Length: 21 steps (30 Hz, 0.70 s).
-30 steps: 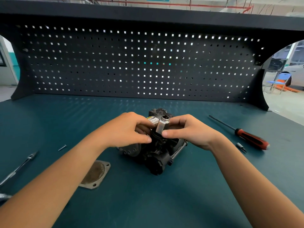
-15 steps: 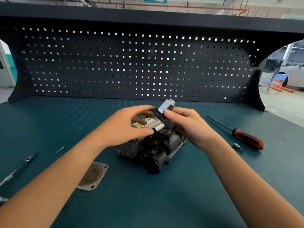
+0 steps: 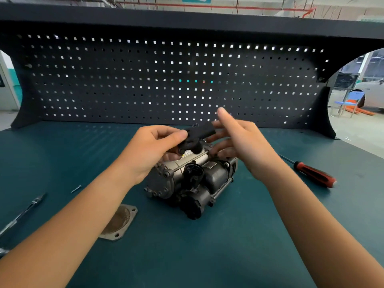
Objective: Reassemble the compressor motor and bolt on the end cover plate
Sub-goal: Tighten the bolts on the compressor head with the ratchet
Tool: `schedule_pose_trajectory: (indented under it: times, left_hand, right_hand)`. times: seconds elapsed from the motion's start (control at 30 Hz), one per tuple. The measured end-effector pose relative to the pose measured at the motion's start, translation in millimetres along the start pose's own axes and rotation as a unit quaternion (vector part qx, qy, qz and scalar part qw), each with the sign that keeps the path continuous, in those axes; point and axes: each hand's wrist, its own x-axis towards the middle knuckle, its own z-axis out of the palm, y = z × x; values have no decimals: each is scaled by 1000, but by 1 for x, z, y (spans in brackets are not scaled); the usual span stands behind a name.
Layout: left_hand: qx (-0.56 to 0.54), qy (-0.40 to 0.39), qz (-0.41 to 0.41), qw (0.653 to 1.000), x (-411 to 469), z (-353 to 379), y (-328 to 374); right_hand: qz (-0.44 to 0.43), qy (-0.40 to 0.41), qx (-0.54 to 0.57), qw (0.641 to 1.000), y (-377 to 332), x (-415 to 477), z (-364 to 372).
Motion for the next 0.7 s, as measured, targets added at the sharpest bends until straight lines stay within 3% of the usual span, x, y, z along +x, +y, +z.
schedule_pose_trajectory:
  times: [0.03,0.13,0.4,0.53,0.63,0.7]
  left_hand:
    - [-2,-15,-18,1000,0,0,0]
    - [28,-38,-49,998,-1,-2,-2]
    - [89,-68,-75,991,-1,-1,-5]
    - [197,-94,-46,975,-4,-3,-4]
    - [320,-84,33,943,-4,-3,-3]
    - [343,-74,55,935,-4,-4,-2]
  right_hand:
    - [-13,-26,21,999,-2,-2,-2]
    - [-50,-82,-55,994,2,-3,-4]
    - [74,-117,-7,990,23,5,-7]
    - [90,-110,-31,989,37,6,0]
    - [53,-91,-62,993,41,6,4]
    - [28,-85,-79,993,41,6,3]
